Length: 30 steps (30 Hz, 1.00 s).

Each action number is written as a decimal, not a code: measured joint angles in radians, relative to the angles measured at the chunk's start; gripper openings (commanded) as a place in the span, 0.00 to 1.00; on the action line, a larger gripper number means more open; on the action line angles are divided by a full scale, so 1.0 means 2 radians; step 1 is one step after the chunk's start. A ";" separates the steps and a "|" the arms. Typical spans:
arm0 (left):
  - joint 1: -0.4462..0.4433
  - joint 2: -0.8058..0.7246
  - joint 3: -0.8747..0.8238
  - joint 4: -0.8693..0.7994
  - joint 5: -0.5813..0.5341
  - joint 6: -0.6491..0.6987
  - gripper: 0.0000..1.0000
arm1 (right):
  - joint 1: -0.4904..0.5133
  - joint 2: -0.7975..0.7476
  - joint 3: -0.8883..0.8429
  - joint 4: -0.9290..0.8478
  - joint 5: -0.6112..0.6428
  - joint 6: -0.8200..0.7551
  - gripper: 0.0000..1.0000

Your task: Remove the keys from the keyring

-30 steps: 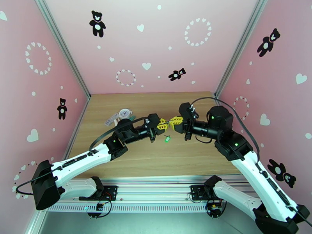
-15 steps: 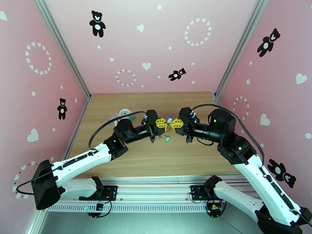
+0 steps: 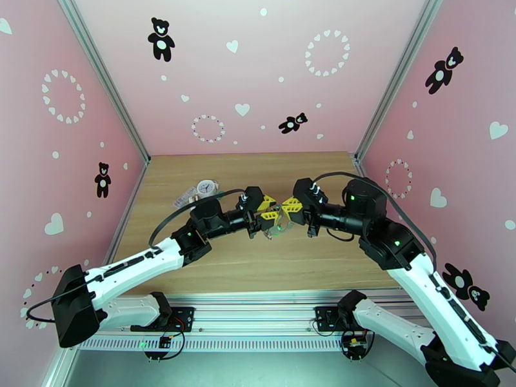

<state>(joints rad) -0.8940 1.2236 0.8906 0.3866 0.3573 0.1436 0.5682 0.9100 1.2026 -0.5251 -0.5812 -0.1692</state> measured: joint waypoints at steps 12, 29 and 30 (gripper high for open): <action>0.000 -0.063 0.005 -0.093 0.001 0.109 0.43 | -0.017 0.016 0.016 -0.041 -0.033 -0.016 0.00; 0.027 -0.040 0.100 -0.218 0.080 0.190 0.42 | -0.040 0.045 0.053 -0.083 -0.117 -0.073 0.00; 0.031 -0.039 0.105 -0.225 0.086 0.194 0.41 | -0.041 0.047 0.056 -0.086 -0.121 -0.075 0.00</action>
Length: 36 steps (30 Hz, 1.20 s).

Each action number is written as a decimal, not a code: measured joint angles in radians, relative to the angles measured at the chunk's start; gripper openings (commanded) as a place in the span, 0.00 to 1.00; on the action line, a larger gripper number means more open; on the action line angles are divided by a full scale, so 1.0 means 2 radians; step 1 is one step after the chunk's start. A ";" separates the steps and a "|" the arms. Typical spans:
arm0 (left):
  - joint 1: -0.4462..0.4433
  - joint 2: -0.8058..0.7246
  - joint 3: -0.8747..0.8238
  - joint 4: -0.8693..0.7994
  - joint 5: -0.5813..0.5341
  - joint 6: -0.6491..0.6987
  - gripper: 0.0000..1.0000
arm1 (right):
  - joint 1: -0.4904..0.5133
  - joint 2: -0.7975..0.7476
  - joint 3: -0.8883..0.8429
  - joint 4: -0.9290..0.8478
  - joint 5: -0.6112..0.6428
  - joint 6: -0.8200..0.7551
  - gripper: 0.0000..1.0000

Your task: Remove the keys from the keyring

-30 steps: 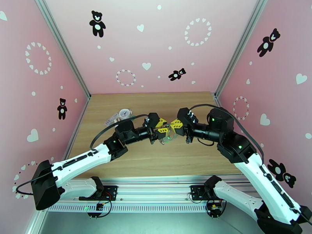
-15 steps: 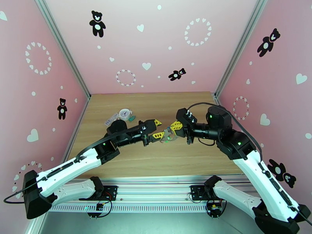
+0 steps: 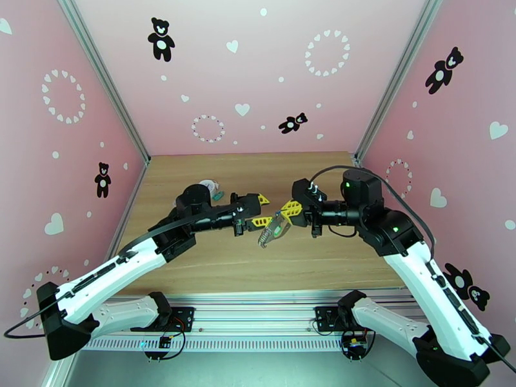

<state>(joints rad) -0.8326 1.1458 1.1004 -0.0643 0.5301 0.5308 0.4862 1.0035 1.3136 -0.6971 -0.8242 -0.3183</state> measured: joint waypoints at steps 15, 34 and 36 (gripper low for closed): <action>0.010 0.055 0.065 -0.089 0.068 0.040 0.33 | -0.002 0.019 0.014 -0.027 -0.018 -0.022 0.00; 0.011 0.064 0.082 -0.120 0.098 0.061 0.12 | -0.002 0.019 0.023 -0.046 -0.018 -0.029 0.00; 0.013 0.064 0.082 -0.120 0.099 0.060 0.09 | -0.002 0.019 0.023 -0.046 -0.019 -0.029 0.00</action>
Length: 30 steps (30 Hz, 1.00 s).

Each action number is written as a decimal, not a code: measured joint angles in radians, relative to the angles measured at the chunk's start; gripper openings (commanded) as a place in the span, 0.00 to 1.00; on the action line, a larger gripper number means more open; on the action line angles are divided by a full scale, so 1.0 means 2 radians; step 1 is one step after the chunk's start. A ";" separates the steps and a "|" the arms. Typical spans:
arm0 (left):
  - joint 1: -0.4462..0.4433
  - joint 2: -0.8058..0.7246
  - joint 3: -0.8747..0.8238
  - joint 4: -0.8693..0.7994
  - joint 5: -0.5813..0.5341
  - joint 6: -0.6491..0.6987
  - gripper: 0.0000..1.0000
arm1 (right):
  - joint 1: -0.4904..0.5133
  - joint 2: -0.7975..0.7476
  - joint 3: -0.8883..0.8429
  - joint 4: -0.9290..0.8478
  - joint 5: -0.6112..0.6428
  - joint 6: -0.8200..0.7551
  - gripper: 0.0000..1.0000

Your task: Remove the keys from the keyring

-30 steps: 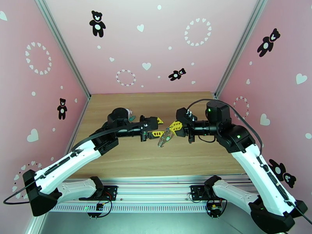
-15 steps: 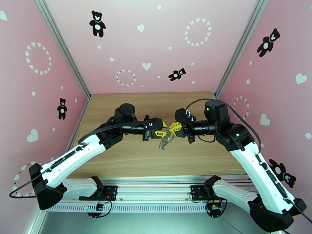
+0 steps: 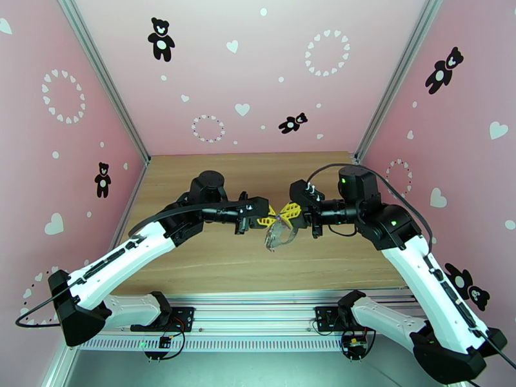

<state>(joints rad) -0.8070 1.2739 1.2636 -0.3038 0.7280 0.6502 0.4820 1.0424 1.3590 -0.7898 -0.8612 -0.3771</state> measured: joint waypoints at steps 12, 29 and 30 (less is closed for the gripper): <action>0.001 0.000 -0.001 -0.001 -0.003 -0.013 0.00 | 0.000 0.000 0.000 0.000 0.005 0.000 0.00; -0.001 -0.032 -0.070 0.121 -0.027 -0.127 0.00 | 0.000 -0.019 0.000 0.001 0.027 0.000 0.00; -0.001 -0.032 -0.071 0.123 -0.027 -0.134 0.00 | 0.000 -0.020 0.000 0.001 0.028 0.000 0.00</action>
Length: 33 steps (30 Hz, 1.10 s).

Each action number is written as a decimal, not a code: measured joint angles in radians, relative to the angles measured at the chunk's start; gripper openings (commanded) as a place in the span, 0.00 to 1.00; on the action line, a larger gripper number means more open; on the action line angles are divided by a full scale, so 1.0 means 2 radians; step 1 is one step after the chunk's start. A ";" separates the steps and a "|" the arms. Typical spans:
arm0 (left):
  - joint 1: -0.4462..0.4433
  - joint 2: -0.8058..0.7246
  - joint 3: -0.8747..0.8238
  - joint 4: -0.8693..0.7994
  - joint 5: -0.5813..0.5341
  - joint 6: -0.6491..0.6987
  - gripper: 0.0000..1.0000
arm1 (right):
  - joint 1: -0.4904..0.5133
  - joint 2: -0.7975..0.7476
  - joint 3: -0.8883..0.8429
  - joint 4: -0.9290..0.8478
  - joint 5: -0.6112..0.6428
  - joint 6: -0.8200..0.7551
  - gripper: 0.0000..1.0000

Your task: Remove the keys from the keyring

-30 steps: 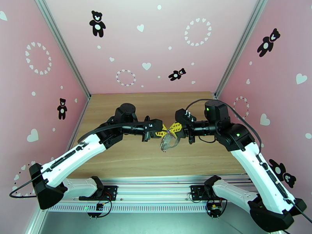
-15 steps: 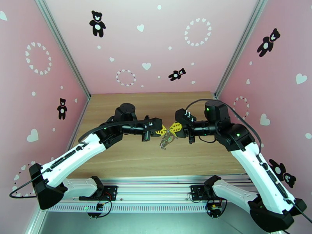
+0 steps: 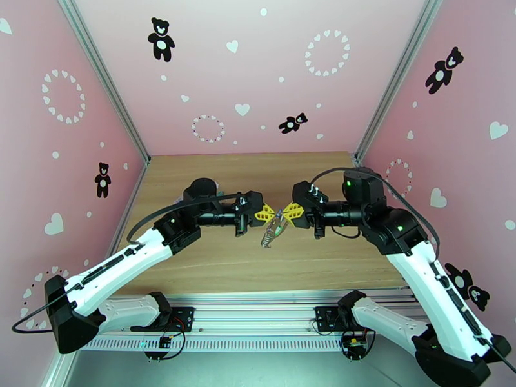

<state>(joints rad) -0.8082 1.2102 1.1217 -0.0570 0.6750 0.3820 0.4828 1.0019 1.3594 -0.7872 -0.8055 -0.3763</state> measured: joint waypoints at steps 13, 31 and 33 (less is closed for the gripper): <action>-0.007 -0.002 -0.026 0.059 -0.014 -0.130 0.00 | 0.000 -0.009 0.000 0.010 0.024 0.002 0.00; -0.019 -0.002 0.037 -0.045 -0.056 0.001 0.33 | 0.000 0.000 0.014 0.013 0.009 -0.003 0.00; -0.019 -0.001 0.040 -0.051 -0.061 0.012 0.33 | 0.000 0.000 0.014 0.011 0.008 -0.005 0.00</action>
<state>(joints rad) -0.8471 1.2083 1.2018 -0.1589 0.5537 0.4068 0.4820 1.0023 1.3880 -0.7643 -0.7895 -0.3859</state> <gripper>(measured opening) 0.333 0.035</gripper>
